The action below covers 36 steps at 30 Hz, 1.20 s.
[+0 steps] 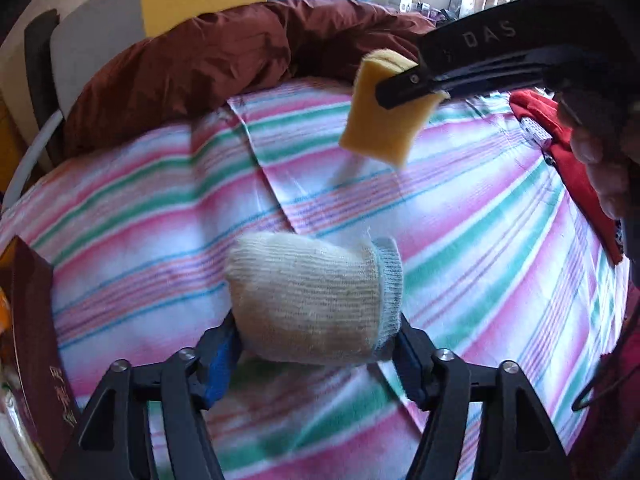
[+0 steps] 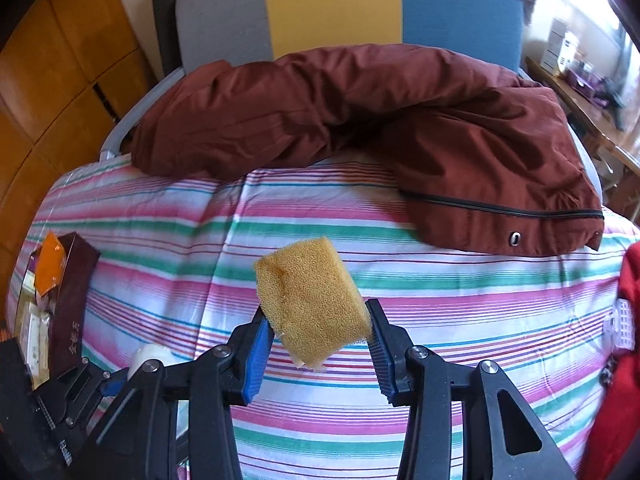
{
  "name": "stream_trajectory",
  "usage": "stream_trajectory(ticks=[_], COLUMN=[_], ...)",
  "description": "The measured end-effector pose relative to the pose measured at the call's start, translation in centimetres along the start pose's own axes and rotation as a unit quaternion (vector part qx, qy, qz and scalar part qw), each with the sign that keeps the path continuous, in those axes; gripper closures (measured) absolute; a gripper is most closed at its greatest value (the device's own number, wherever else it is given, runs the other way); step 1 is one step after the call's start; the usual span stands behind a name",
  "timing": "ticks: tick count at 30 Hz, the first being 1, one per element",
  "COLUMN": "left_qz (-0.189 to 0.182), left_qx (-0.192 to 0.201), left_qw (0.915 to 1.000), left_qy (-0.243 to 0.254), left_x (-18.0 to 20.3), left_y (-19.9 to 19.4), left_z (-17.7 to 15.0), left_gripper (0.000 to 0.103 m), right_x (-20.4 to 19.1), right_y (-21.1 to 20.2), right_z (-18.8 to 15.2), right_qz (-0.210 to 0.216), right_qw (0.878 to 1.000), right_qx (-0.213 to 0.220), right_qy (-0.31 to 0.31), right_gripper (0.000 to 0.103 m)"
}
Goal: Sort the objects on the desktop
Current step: 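Grasp the white sock with the left tool while the right tool holds the sponge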
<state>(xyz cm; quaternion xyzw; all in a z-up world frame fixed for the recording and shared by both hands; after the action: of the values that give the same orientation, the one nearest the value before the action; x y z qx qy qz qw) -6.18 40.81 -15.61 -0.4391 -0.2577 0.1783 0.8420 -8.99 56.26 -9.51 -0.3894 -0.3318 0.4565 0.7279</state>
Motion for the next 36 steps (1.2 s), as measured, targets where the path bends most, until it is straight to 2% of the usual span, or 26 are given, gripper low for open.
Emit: stream_trajectory(ticks=[1, 2, 6, 8, 11, 15, 17, 18, 19, 21, 24, 36], left_qz=[0.002, 0.002, 0.01, 0.017, 0.02, 0.017, 0.008, 0.006, -0.001, -0.008, 0.002, 0.037], left_qx=[-0.006, -0.006, 0.003, 0.012, 0.02, 0.023, 0.014, 0.008, 0.006, 0.011, 0.022, 0.041], left_qw=[1.0, 1.0, 0.9999, 0.9998, 0.9995, 0.9994, 0.9996, 0.9998, 0.9999, 0.9998, 0.9995, 0.9985], left_qy=[0.002, 0.005, -0.001, 0.0, 0.011, 0.02, 0.021, 0.019, 0.015, 0.012, 0.022, -0.007], left_x=[0.2, 0.3, -0.5, -1.0, -1.1, -0.7, -0.8, -0.9, -1.0, -0.9, -0.6, -1.7], left_y=[0.0, 0.0, -0.5, -0.6, -0.8, -0.8, -0.3, 0.0, 0.2, 0.2, -0.2, -3.8], left_z=[-0.2, -0.4, -0.8, -0.3, 0.8, 2.2, 2.5, 2.6, 2.5, 2.4, 2.0, -2.0], left_gripper=[0.019, 0.014, 0.012, 0.011, 0.002, 0.001, 0.005, 0.02, 0.028, 0.03, 0.032, 0.032], right_x=[-0.2, -0.3, -0.4, -0.6, -0.8, -1.0, -1.1, -1.2, -1.3, -1.4, -1.7, -3.7], right_y=[0.1, 0.1, 0.6, 0.7, 0.8, 1.0, 1.1, 1.1, 1.2, 1.2, 1.1, 0.2], right_z=[-0.1, -0.1, -0.3, -0.4, -0.5, -0.6, -0.7, -0.7, -0.7, -0.7, -0.7, -1.6], right_qz=[-0.001, -0.001, -0.002, -0.003, -0.002, -0.003, -0.005, -0.005, -0.006, -0.008, -0.014, -0.026], right_qw=[1.0, 1.0, 1.0, 1.0, 1.0, 1.0, 1.0, 1.0, 0.999, 0.999, 0.999, 0.998], right_qx=[-0.001, -0.002, -0.01, -0.012, -0.013, -0.015, -0.016, -0.016, -0.015, -0.015, -0.011, -0.001], right_qy=[-0.004, -0.007, -0.012, -0.016, -0.018, -0.022, -0.026, -0.027, -0.028, -0.032, -0.038, -0.064], right_gripper=[0.058, 0.058, 0.058, 0.058, 0.056, 0.055, 0.055, 0.055, 0.055, 0.055, 0.056, 0.06])
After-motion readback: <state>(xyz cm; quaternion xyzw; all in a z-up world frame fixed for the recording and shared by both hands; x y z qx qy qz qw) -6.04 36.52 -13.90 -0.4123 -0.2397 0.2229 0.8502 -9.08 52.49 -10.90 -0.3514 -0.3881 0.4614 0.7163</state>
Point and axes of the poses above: each gripper's, at about its wrist camera, not at the fingertips, and y roughly the way its jaws point, x to its right, z to its top, the point moved 6 cm from there along y, roughly the way its jaws point, and after that the axes turned 15 degrees about -z, right-handed, at the moved point
